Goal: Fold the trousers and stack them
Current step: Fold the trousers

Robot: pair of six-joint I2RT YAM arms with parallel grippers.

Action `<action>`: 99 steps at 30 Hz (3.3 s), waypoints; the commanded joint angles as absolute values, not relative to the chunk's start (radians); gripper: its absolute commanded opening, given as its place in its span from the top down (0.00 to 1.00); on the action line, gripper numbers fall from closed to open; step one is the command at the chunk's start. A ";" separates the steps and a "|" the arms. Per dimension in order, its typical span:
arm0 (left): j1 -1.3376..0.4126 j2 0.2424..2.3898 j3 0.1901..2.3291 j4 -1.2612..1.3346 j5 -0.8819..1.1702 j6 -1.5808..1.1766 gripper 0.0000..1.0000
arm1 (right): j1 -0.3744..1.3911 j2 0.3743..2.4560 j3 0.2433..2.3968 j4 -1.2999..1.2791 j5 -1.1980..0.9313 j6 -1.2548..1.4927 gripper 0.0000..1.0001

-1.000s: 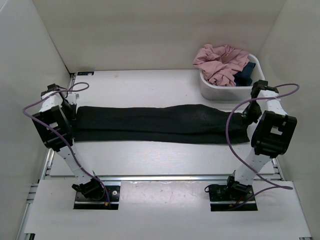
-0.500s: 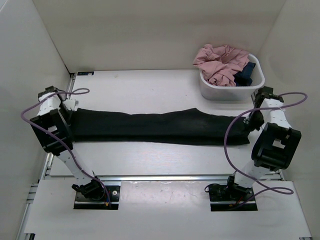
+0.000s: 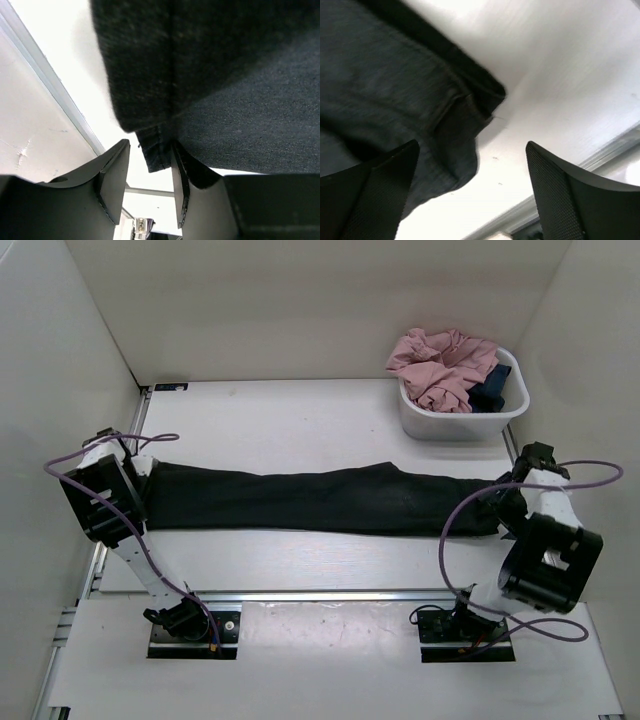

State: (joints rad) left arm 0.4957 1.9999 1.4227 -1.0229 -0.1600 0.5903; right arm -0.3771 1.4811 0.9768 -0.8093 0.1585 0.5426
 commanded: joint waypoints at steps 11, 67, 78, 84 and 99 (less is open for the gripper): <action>0.503 1.947 1.416 -1.012 -0.193 0.557 0.47 | -0.377 1.534 0.782 -0.523 0.025 0.756 0.06; 0.299 1.939 1.275 -0.874 0.032 0.336 0.77 | 1.192 2.074 1.893 -1.046 0.991 0.874 1.00; 0.299 1.875 1.315 -0.884 0.041 0.336 0.71 | 1.250 2.230 1.907 -0.856 0.885 0.918 0.93; 0.299 1.864 1.315 -0.893 0.052 0.336 0.66 | 1.305 2.211 1.945 -0.769 0.801 0.677 0.17; 0.299 1.655 1.419 -0.931 0.000 0.391 0.49 | 1.151 1.703 1.456 -0.750 0.786 0.887 0.96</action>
State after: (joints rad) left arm 0.3038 1.7679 1.3540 -0.9234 -0.0006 0.3622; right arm 1.2671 1.6489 1.5517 -0.6640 0.8066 0.7582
